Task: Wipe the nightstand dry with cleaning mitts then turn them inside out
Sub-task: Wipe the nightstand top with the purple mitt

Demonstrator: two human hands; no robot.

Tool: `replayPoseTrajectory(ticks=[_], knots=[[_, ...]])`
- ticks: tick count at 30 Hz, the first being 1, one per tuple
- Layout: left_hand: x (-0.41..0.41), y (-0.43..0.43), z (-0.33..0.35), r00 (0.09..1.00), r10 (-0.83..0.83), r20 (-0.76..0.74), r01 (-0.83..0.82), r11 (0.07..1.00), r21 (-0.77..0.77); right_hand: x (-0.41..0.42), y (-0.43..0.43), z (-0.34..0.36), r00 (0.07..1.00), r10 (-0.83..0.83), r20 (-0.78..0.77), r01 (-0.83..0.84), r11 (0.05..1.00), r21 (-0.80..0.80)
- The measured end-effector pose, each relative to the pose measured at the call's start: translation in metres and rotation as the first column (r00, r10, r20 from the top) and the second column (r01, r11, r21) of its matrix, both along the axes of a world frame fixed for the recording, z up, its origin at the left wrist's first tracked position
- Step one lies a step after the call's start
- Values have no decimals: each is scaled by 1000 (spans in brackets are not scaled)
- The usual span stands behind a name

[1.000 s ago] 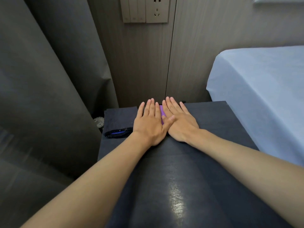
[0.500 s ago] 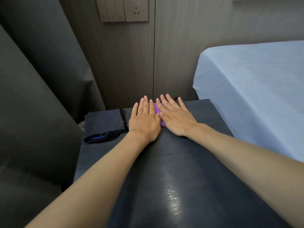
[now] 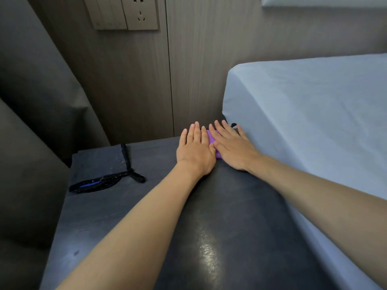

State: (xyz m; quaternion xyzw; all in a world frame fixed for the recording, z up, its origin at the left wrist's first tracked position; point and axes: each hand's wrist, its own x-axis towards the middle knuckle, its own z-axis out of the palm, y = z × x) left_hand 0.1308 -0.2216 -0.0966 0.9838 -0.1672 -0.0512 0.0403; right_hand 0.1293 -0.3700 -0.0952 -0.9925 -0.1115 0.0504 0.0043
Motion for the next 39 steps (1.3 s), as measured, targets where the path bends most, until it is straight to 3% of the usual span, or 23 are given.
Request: replayPoseTrajectory(ticks=[8, 16, 20, 30, 39], knots=[[-1, -24, 2, 992, -121, 19, 120, 992, 39, -22, -12, 0, 974, -228, -2, 228, 974, -11], [-2, 0, 8, 947, -319, 44, 308, 937, 165, -53, 31, -5, 876, -482, 6, 482, 876, 27], [-4, 26, 11, 925, -378, 42, 363, 909, 204, -61, 61, -2, 854, -521, 4, 520, 853, 45], [-31, 109, 10, 977, -204, 60, 182, 949, 258, -66, 131, -1, 950, -311, -3, 310, 947, 81], [-78, 106, 12, 986, 155, 57, -165, 943, 290, -54, 124, 0, 990, 135, -29, -135, 991, 22]])
